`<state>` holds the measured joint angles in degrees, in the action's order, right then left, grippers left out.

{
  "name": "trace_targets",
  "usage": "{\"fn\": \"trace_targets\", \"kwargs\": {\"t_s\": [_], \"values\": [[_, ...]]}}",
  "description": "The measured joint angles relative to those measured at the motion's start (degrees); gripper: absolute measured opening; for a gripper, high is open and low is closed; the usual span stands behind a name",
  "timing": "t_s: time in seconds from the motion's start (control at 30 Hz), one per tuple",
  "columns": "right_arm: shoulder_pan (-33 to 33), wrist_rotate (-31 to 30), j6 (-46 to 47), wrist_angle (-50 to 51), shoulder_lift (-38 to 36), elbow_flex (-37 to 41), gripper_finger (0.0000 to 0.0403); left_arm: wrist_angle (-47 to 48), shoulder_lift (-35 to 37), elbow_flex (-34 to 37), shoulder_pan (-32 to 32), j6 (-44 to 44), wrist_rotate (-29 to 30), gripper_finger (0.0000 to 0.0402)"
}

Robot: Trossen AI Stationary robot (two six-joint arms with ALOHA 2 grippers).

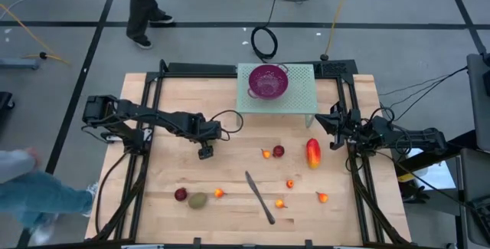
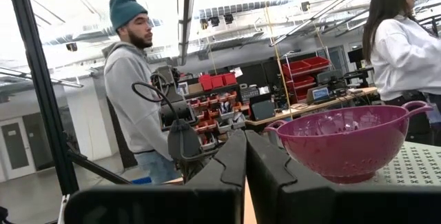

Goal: Pick & Place Fruit
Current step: Put the brown kiwi into the violet strainer bowl on the shelf

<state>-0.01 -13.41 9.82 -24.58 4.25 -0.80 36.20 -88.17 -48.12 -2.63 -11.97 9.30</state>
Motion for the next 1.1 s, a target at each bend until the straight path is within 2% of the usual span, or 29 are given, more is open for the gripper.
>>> {"fn": "trace_targets", "kwargs": {"t_s": [0.27,0.57,1.1], "values": [[-0.01,0.03,0.00,-0.01,0.00,0.01,0.0000,-1.66,-5.77,-0.18,-0.02,-3.70,-0.79,0.0388],[0.00,0.02,0.00,0.00,0.00,0.01,0.0000,-2.14,-5.18,-0.01,0.00,-4.70,-0.68,0.0382],[0.00,0.00,0.00,0.02,0.00,0.00,0.0000,-3.77,-4.78,0.04,0.00,-5.03,-1.77,0.0252]]}}
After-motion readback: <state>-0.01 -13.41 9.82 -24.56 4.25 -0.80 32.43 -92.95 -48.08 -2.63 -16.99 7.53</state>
